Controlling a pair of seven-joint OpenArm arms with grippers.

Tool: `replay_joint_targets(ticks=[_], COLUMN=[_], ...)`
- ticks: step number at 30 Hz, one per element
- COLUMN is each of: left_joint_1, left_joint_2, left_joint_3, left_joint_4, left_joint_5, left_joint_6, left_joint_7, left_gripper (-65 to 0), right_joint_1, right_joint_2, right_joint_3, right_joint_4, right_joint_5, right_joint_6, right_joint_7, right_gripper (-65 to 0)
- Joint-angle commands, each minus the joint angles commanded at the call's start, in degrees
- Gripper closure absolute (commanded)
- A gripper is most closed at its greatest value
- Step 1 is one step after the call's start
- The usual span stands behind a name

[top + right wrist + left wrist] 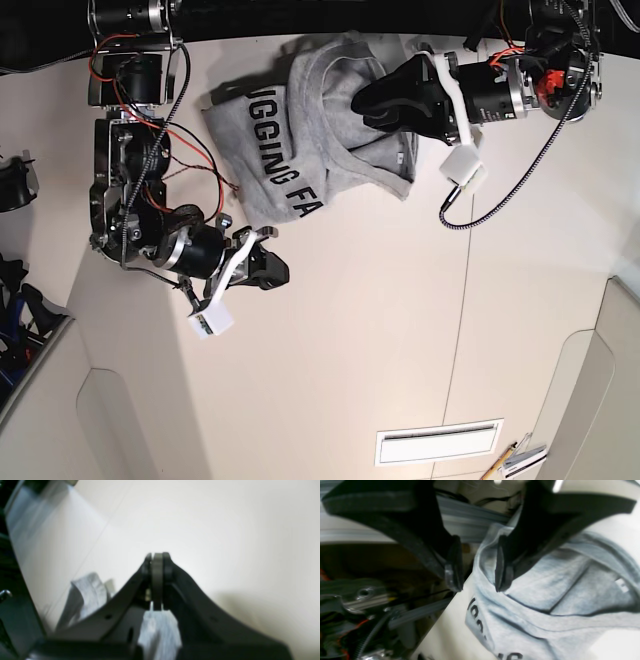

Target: Fold the T-shirt properly

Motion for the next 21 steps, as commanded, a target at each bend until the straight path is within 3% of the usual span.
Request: replay_joint_targets(ticks=[2,6,11,14,16,21], left_joint_1=[0.00,0.00,-0.20,-0.33,-0.35,-1.70], left_joint_2=[2.38,4.61,4.55,4.39,4.42,4.37], left_joint_3=[0.13,0.13,0.11,-0.92,-3.74,-13.51], left_joint_4=[-0.20,-2.14,-11.15,-15.08,-15.37,-15.37], left_joint_5=[3.91,11.37,12.81,14.80,17.97,16.11], left_joint_6=[0.00,0.00,0.00,0.00,0.00,0.00], left_joint_7=[-3.85,-6.62,-6.88,-8.17,-9.35,-9.73], left_gripper=[-29.8,-30.3,-30.3,-30.3,-30.3,-30.3], right_joint_1=[-1.99,-7.32,-10.78,-10.84,-10.84,-10.80], right_joint_2=[2.01,2.60,2.60,2.62,2.62,2.62], right_joint_3=[0.11,-0.35,-1.51,-1.49,-1.49,-1.49], right_joint_4=[0.02,0.02,-0.02,-0.02,-0.07,-0.07], right_joint_5=[3.48,7.41,7.17,4.11,2.58,2.40], right_joint_6=[0.68,1.57,1.62,1.60,1.60,1.55], right_joint_7=[-0.22,-0.61,0.11,0.17,0.31,2.05], right_gripper=[0.0,0.0,0.0,0.0,0.0,0.0])
